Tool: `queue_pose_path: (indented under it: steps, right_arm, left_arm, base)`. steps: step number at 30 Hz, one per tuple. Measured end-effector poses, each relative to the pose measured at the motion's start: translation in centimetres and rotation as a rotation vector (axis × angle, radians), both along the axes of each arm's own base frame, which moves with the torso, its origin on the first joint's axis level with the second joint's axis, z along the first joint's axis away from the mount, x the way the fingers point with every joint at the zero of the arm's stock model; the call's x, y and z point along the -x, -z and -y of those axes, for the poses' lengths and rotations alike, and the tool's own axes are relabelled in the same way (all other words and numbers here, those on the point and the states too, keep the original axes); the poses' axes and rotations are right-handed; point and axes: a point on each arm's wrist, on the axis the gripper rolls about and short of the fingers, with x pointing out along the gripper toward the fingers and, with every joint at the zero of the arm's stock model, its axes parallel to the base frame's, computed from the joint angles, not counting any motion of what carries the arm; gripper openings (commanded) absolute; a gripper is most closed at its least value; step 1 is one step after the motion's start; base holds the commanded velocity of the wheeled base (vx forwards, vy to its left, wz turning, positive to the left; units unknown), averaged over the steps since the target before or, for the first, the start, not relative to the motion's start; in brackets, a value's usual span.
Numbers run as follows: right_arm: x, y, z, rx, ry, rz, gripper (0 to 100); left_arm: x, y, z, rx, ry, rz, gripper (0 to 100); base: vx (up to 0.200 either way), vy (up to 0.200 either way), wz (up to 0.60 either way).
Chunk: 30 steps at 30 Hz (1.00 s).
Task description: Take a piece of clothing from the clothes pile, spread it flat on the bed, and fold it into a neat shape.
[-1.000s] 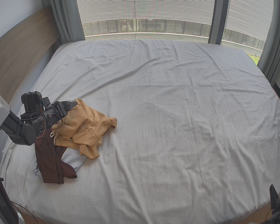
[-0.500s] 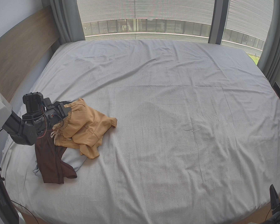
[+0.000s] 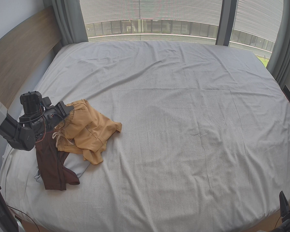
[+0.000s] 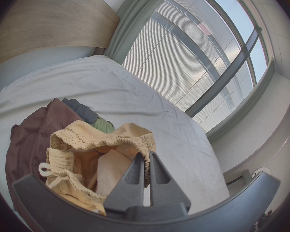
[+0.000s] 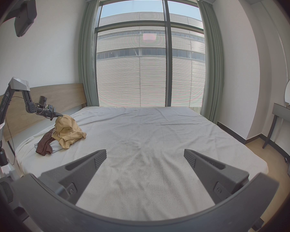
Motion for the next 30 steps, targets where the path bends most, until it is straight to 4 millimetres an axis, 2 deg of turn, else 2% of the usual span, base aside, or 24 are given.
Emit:
queue_pose_path:
  steps: [6,17,23,30]
  right_arm:
    - [0.0,0.0,0.0,0.000,0.001,0.000,100]
    - [0.0,0.0,0.0,0.001,0.001,0.000,100]
    - [0.0,0.0,0.0,0.001,0.001,-0.001,100]
    - [0.0,0.0,0.0,0.000,-0.001,-0.001,100]
  left_arm:
    - [1.8,-2.6,1.1,0.092,0.056,0.029,0]
    - [7.0,-6.4,2.0,0.168,0.211,0.115,0]
    - [8.9,-7.7,3.6,0.171,0.277,0.151,0]
    - [10.0,-8.7,5.2,0.165,0.342,0.224,0]
  base:
    - [0.000,0.000,0.00]
    - [0.000,0.000,0.00]
    - [0.000,0.000,0.00]
    - [0.000,0.000,0.00]
